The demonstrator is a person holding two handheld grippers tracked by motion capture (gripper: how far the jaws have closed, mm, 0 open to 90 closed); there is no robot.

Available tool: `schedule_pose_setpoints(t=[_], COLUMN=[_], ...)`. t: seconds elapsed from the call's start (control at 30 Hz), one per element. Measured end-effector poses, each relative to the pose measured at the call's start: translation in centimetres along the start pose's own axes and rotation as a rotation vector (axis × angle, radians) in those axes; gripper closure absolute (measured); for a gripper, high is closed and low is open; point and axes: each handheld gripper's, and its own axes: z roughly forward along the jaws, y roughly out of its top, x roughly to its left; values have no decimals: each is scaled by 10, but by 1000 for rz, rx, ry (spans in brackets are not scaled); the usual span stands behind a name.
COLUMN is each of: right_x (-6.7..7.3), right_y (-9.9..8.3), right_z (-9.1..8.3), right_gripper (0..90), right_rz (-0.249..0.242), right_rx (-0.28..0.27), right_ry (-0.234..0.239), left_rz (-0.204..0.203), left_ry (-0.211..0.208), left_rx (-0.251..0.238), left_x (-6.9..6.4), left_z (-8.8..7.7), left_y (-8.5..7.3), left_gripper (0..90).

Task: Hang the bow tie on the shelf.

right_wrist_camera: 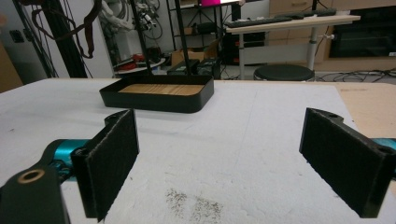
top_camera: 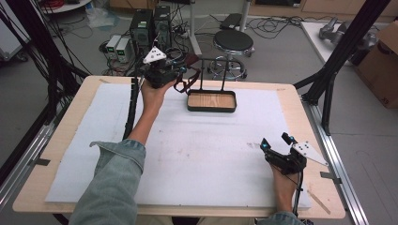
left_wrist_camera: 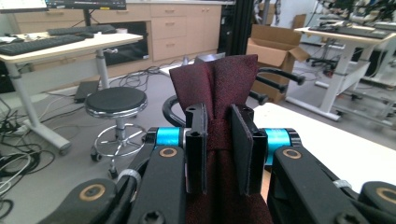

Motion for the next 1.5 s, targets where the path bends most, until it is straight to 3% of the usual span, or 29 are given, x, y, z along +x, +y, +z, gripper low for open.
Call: schedule_pose_setpoints(t=[0.4,0.5,0.9,1.07,1.5], right_x=[0,-1,-1,-1,0], right_y=[0,0,0,0,0], right_z=[0,1,1,1,1], right_gripper=[111,111,111,111,111], right_rz=[-1,-2,-4,-9,-7], right_rx=[2,1,2,3,3], right_ry=[4,4,5,6,6], left_rz=[-15,-39,-58,-80,-70], left_ry=[80,77,115,113,106], left_rx=[36,50,88,93,117], left_x=[16,19,24,29,28], left_z=[8,11,17,16,20], left_y=[-4,-9,-25,-33,-41], left_gripper=[759,758,754,750,741])
